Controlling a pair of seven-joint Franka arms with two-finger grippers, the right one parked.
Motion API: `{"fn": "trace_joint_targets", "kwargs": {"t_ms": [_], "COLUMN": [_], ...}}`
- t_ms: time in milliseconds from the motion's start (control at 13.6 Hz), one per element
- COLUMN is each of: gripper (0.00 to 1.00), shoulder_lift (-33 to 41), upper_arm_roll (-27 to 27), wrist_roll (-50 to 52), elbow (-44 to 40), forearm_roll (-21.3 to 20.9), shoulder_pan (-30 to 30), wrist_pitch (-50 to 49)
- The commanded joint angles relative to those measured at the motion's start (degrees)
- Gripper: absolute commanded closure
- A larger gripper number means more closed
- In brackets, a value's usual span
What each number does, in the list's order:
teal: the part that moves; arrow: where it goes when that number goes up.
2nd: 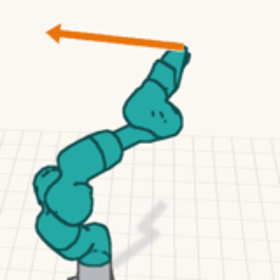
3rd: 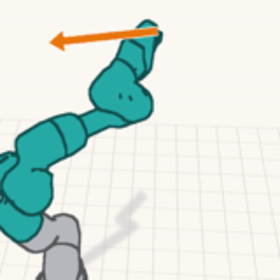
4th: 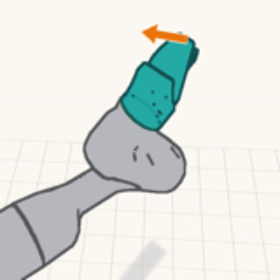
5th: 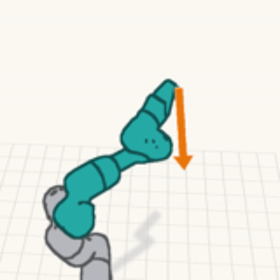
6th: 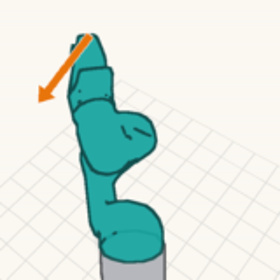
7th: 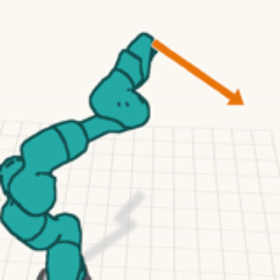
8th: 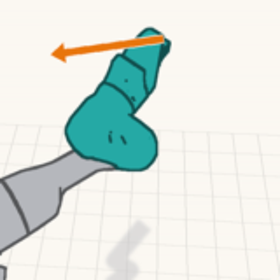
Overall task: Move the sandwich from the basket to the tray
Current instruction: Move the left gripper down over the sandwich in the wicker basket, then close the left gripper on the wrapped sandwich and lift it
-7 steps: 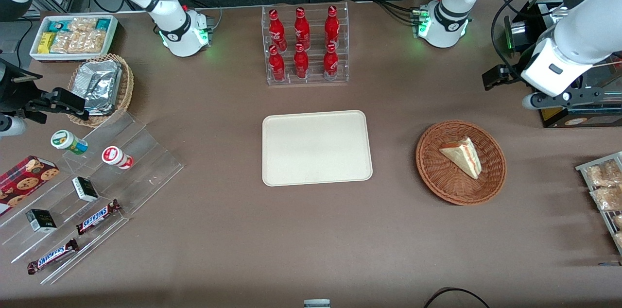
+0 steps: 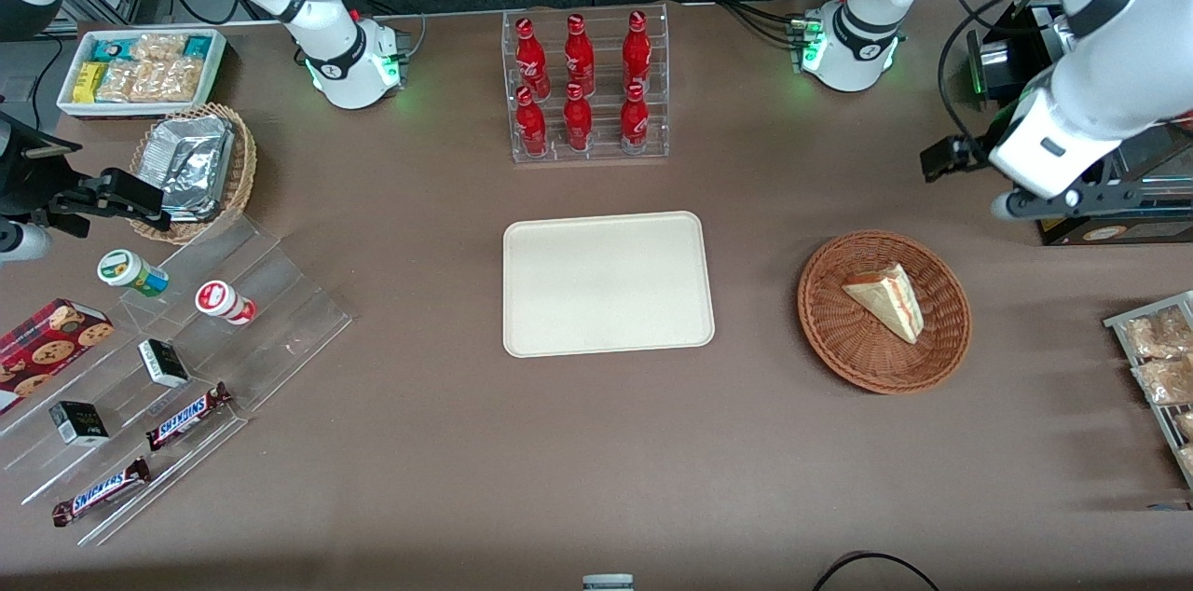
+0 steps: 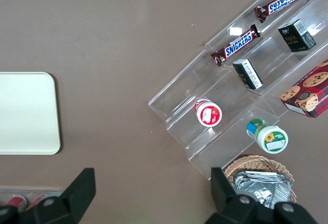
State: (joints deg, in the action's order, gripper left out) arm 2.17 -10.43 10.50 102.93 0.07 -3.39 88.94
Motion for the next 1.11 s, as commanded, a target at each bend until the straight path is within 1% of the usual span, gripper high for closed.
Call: {"fn": "trace_joint_targets", "kwargs": {"t_ms": [0, 148, 295, 443, 590, 811, 959, 1033], "gripper": [0.00, 0.00, 0.00, 0.00, 0.00, 0.00, 0.00, 0.00], "shoulder_lift": [0.8, 0.6, 0.5, -0.5, -2.3, -5.4, -7.9, -8.8], "upper_arm_roll": [1.4, 1.6, 1.6, 1.6, 1.6, 1.6, 1.6, 1.6], "wrist_roll": [-1.1, 3.0, 14.3, 20.9, 26.0, 28.3, 34.6, 36.0], "elbow": [7.1, 11.0, 16.5, 20.2, 21.4, 22.3, 23.5, 24.2], "forearm_roll": [-1.3, -2.6, -3.4, -3.4, -3.4, -3.4, -3.5, -3.5], "shoulder_pan": [-0.2, -0.2, -0.2, -0.2, -0.1, -0.1, 0.0, 0.0], "wrist_pitch": [7.4, 13.2, 22.0, 27.5, 31.7, 35.6, 41.9, 44.1]}}
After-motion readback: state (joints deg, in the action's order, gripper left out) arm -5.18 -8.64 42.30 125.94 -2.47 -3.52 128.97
